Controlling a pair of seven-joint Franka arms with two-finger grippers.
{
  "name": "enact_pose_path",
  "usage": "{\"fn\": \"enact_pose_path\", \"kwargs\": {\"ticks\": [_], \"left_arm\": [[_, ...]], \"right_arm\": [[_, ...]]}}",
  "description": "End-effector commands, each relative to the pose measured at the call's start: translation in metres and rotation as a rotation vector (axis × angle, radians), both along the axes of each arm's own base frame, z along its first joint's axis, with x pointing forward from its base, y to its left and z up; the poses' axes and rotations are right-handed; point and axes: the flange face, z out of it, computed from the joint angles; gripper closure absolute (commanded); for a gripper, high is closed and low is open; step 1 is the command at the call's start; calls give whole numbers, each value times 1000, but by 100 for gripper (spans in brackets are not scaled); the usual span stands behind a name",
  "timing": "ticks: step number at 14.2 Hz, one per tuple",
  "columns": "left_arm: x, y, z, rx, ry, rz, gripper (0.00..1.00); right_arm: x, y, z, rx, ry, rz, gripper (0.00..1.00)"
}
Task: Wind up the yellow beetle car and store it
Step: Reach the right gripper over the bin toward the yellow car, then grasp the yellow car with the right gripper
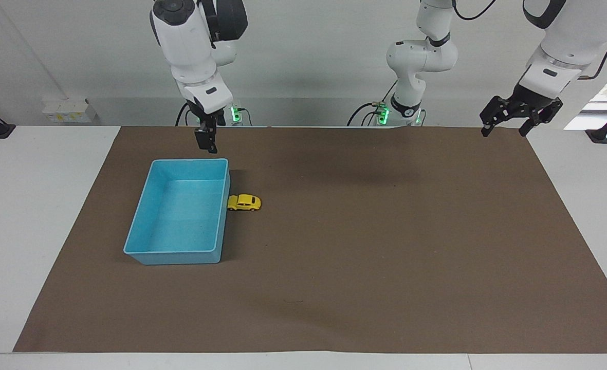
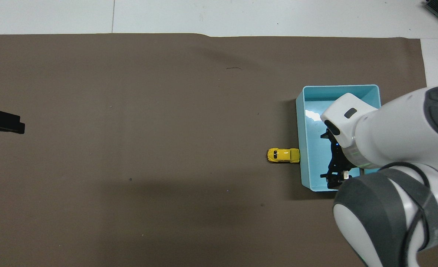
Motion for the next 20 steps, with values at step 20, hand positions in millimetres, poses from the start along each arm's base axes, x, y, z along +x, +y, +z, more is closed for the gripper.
{"fn": "enact_pose_path", "kwargs": {"ticks": [20], "left_arm": [[1,2,4,-11,8,12,0]], "right_arm": [[2,34,-245,-15,-108,163,8]]}}
